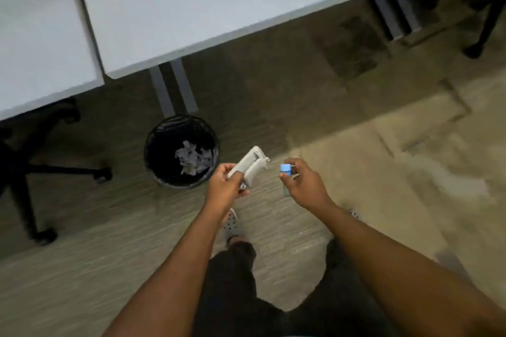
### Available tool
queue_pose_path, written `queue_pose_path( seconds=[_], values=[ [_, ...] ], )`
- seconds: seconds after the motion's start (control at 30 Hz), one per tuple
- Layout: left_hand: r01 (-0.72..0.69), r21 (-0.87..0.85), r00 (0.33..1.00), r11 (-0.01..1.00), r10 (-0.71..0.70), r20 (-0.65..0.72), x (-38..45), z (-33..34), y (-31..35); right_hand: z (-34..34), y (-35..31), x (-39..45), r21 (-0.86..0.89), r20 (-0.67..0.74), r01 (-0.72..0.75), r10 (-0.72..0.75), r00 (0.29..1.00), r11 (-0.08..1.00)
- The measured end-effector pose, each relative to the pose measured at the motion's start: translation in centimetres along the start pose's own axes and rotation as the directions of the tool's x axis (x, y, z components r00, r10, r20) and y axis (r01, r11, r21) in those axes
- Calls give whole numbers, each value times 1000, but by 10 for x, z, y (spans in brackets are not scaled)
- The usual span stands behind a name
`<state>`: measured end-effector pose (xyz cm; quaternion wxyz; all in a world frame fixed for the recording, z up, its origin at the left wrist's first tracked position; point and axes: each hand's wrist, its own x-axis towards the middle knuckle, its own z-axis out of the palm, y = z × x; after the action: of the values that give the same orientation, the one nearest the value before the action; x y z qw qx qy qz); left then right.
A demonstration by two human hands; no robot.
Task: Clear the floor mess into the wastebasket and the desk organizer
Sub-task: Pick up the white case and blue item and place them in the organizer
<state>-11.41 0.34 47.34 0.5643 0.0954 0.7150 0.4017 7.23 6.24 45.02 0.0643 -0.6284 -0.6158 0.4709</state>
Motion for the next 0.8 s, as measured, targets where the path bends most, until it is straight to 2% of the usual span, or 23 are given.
queue_pose_path(
  seconds=[0.13, 0.33, 0.63, 0.73, 0.8],
  values=[
    [-79, 3, 997, 997, 79, -16, -30, -53, 52, -5, -82, -29, 19, -29, 116, -116, 993, 993],
    [-9, -50, 994, 999, 14, 104, -61, -115, 117, -7, -186, -51, 53, -79, 161, -157, 985, 985],
    [-81, 145, 987, 986, 59, 147, -58, -141, 229, -16, -295, -31, -84, 51, 350, -347, 937, 933],
    [-89, 124, 985, 988, 69, 157, -45, -145, 261, -19, -322, -9, -167, 147, 412, -390, 909, 896],
    [-84, 91, 987, 992, 70, 147, -31, -148, 283, -21, -340, 13, -196, 164, 436, -409, 898, 878]
  ],
)
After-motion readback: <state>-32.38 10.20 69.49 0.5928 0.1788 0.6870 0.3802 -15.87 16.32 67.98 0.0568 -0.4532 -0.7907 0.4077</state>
